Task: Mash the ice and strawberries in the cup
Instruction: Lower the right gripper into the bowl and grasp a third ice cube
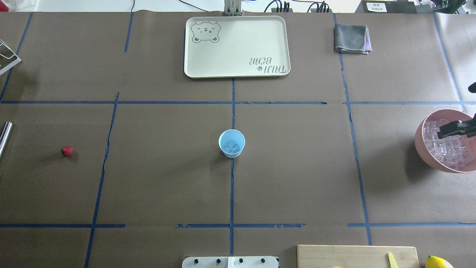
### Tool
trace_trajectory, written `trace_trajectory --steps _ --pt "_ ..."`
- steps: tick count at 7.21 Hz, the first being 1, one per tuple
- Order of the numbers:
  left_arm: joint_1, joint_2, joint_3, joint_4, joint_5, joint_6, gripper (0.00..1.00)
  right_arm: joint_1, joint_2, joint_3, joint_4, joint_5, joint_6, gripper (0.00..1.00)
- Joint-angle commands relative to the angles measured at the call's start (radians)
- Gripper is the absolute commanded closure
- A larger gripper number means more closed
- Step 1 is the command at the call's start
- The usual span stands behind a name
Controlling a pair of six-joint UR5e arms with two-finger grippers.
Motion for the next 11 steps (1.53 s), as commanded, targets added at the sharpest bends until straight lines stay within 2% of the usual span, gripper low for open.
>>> trace_trajectory --steps 1,7,8,9,10,11 --pt "0.0 0.0 0.0 0.0 0.0 0.0 0.0 0.001 0.0 0.002 0.001 -0.002 -0.001 0.2" --pt "0.0 0.0 -0.008 0.0 0.0 0.0 0.0 -0.001 0.022 -0.022 -0.006 -0.008 -0.003 0.23" --pt "0.0 0.0 -0.008 0.0 0.0 -0.002 0.0 0.001 0.022 -0.021 -0.006 -0.008 -0.003 0.28" --pt "0.0 -0.002 -0.009 0.0 0.0 0.0 0.0 0.001 0.022 -0.021 -0.007 -0.006 -0.001 0.53" --pt "0.0 -0.002 -0.014 0.0 0.0 -0.002 0.0 0.001 0.022 -0.019 -0.007 -0.003 -0.003 0.84" --pt "0.0 -0.002 -0.014 0.0 0.0 -0.002 0.0 0.001 0.022 -0.018 -0.009 0.006 -0.012 0.99"
